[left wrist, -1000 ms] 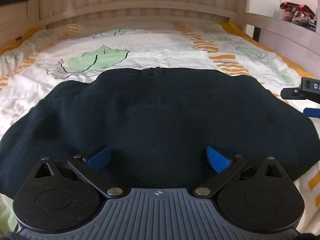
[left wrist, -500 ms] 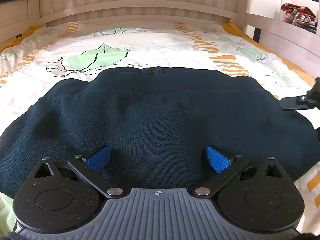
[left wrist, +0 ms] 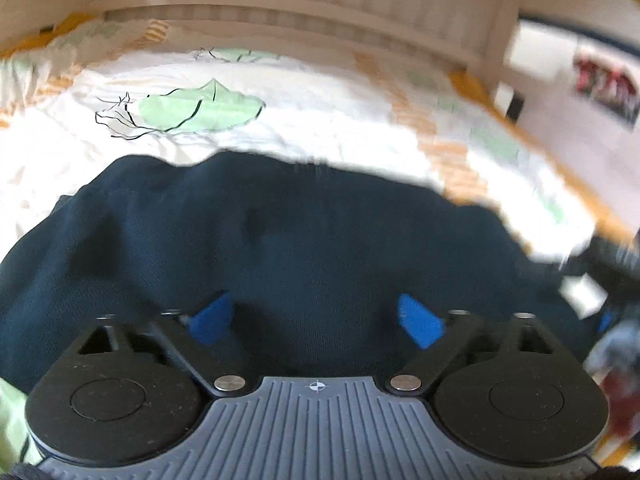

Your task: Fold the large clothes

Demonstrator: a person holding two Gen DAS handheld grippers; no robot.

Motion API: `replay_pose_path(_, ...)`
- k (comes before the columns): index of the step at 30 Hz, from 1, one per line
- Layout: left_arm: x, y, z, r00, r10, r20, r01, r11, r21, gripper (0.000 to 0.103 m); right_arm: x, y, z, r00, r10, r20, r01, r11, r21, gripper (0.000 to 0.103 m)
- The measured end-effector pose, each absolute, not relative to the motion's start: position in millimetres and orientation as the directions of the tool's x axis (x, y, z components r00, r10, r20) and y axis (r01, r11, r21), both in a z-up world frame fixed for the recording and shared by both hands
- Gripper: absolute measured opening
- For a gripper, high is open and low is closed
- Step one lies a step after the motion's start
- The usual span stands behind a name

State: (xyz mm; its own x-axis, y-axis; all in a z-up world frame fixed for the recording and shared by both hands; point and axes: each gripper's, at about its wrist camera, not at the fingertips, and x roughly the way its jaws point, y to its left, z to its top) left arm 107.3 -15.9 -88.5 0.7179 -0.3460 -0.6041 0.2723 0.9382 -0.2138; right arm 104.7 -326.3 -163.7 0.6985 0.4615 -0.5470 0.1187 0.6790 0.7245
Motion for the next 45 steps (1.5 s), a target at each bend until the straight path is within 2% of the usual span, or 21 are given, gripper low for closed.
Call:
replay_pose_path(2,115.5,-12.4,-79.4,0.734,-0.372,-0.568,0.275,0.928,-0.253,0.065,103.8,-327.2,-164.9,0.706,0.464,-0.536,0.110,0.675,0.730,0.103)
replay_pose_path(4,130.4,-11.2,-73.6,0.735,-0.388,-0.557,0.269,0.920,-0.286,0.030,102.9,-326.5,-164.3,0.709,0.463,-0.533,0.107,0.675,0.729,0.103)
replay_pose_path(6,149.1,-9.7,-75.3,0.711,-0.424,-0.561,0.258,0.899,-0.353,0.017,103.2,-325.5,-163.5,0.709,0.459,-0.535,0.101,0.684,0.722,0.103)
replay_pose_path(7,157.6,-9.3,-78.8,0.697,-0.449,-0.558,0.257,0.884,-0.391,0.014,103.0,-324.6,-163.2,0.710,0.457,-0.536,0.097,0.690,0.717,0.103)
replay_pose_path(10,178.9,-20.9,-96.5,0.666,-0.426,-0.613,0.227,0.898,-0.377,0.013,102.5,-322.9,-162.1,0.711,0.450,-0.540,0.084,0.708,0.701,0.103)
replay_pose_path(12,188.2,-25.7,-117.4,0.642,-0.417,-0.644,0.212,0.903,-0.373,0.007,103.4,-321.4,-161.6,0.711,0.447,-0.542,0.077,0.717,0.693,0.103)
replay_pose_path(17,192.2,-18.2,-123.7,0.638,-0.435,-0.635,0.178,0.886,-0.428,0.003,105.4,-321.3,-161.8,0.719,0.446,-0.533,0.068,0.718,0.693,0.103)
replay_pose_path(21,177.7,-17.2,-110.3,0.652,-0.417,-0.633,0.179,0.896,-0.406,0.003,105.4,-324.3,-162.7,0.723,0.453,-0.522,0.071,0.702,0.708,0.103)
replay_pose_path(26,134.3,-16.4,-95.5,0.678,-0.439,-0.590,0.252,0.892,-0.374,0.003,103.1,-329.9,-164.5,0.730,0.466,-0.499,0.080,0.667,0.740,0.103)
replay_pose_path(32,91.4,-8.3,-99.8,0.705,-0.415,-0.574,0.255,0.905,-0.341,0.003,98.9,-332.9,-164.2,0.735,0.469,-0.489,0.090,0.647,0.757,0.101)
replay_pose_path(35,93.9,-9.5,-110.4,0.688,-0.414,-0.595,0.247,0.906,-0.344,0.003,96.4,-333.5,-163.2,0.737,0.442,-0.511,0.118,0.660,0.742,0.084)
replay_pose_path(37,98.2,-12.0,-115.3,0.686,-0.415,-0.597,0.254,0.906,-0.338,0.003,93.8,-337.2,-162.5,0.738,0.412,-0.534,0.150,0.672,0.725,0.055)
replay_pose_path(40,99.1,-12.8,-116.7,0.687,-0.417,-0.594,0.268,0.906,-0.327,0.003,89.8,-342.3,-161.5,0.745,0.427,-0.512,0.154,0.637,0.755,0.034)
replay_pose_path(45,99.3,-4.9,-120.7,0.678,-0.447,-0.584,0.255,0.888,-0.384,0.003,84.6,-333.2,-127.2,0.768,0.429,-0.476,0.098,0.655,0.749,0.029)
